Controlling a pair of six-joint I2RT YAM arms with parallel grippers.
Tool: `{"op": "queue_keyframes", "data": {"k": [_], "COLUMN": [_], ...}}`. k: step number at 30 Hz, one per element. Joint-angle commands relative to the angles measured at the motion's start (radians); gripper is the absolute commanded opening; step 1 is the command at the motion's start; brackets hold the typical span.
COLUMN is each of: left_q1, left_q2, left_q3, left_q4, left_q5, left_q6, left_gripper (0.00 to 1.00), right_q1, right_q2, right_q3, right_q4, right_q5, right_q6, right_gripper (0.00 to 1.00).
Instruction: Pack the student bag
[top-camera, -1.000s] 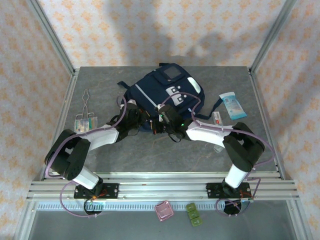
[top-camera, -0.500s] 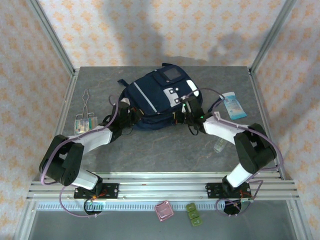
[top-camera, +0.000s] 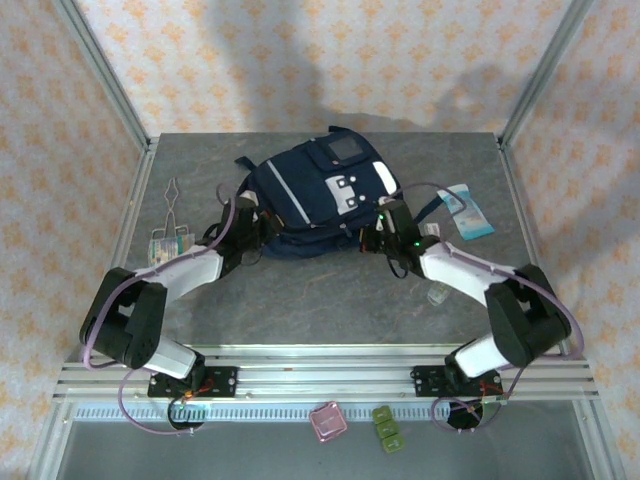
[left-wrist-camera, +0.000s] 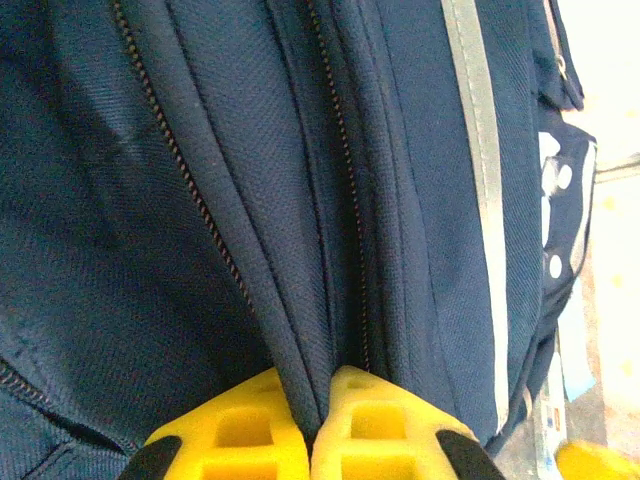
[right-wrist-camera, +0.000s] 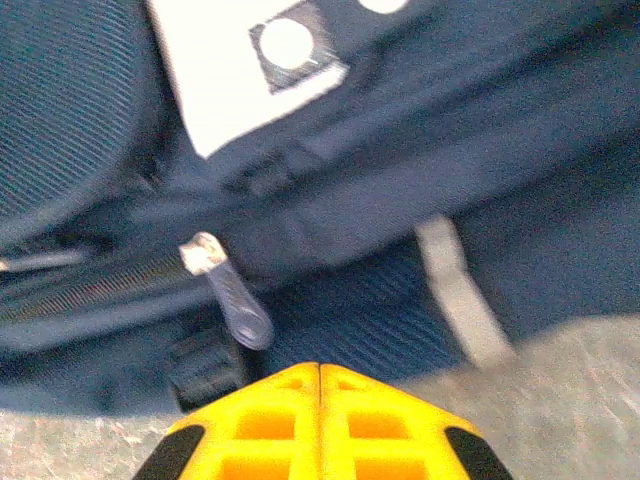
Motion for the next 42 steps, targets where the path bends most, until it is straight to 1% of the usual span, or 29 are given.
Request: {"op": "queue_keyframes", "data": {"k": [1,3,5,8,11,12,15,20,23,26,28,30,35,38,42], "left_q1": [0.023,0.023,0.023,0.023,0.023,0.023,0.023,0.023,0.023,0.027,0.036,0.051,0.077,0.087,0.093], "left_q2": [0.031,0.051,0.068,0.076,0.059,0.052,0.042,0.033,0.037,0.038,0.045,0.061,0.122,0.153,0.178], "left_q3": [0.087,0.115,0.143,0.166,0.146,0.134,0.11,0.09,0.092,0.101,0.111,0.128,0.196,0.239,0.28], "left_q4": [0.007,0.0,-0.019,-0.059,-0.063,-0.06,-0.052,-0.038,-0.043,-0.044,-0.047,-0.044,-0.058,-0.072,-0.095], "left_q5": [-0.054,-0.043,-0.032,-0.024,-0.031,-0.035,-0.037,-0.03,-0.034,-0.044,-0.055,-0.053,-0.051,-0.061,-0.068], "left_q6": [0.079,0.107,0.135,0.156,0.156,0.155,0.146,0.132,0.135,0.146,0.153,0.154,0.177,0.192,0.207], "left_gripper": [0.0,0.0,0.0,0.0,0.0,0.0,0.0,0.0,0.0,0.0,0.0,0.0,0.0,0.0,0.0], "right_q1": [0.017,0.041,0.067,0.075,0.064,0.052,-0.004,-0.092,-0.122,-0.131,-0.129,-0.124,-0.076,-0.035,0.012], "right_q2": [-0.084,-0.117,-0.143,-0.16,-0.133,-0.112,-0.008,0.246,0.401,0.478,0.484,0.453,0.318,0.245,0.148], "right_q3": [-0.056,-0.077,-0.091,-0.096,-0.047,-0.016,0.102,0.355,0.507,0.549,0.515,0.421,0.169,0.051,-0.015], "right_q4": [-0.044,-0.042,-0.042,-0.026,-0.016,-0.011,-0.008,-0.048,-0.128,-0.166,-0.173,-0.15,-0.106,-0.087,-0.101], "right_q5": [0.043,0.029,0.039,0.059,0.104,0.117,0.146,0.15,0.15,0.128,0.091,0.049,0.011,0.001,-0.008], "right_q6": [0.041,0.058,0.072,0.093,0.087,0.079,0.063,0.055,0.074,0.094,0.107,0.12,0.144,0.175,0.213], "right_gripper": [0.0,0.0,0.0,0.0,0.32,0.38,0.46,0.48,0.47,0.42,0.38,0.34,0.32,0.32,0.31]}}
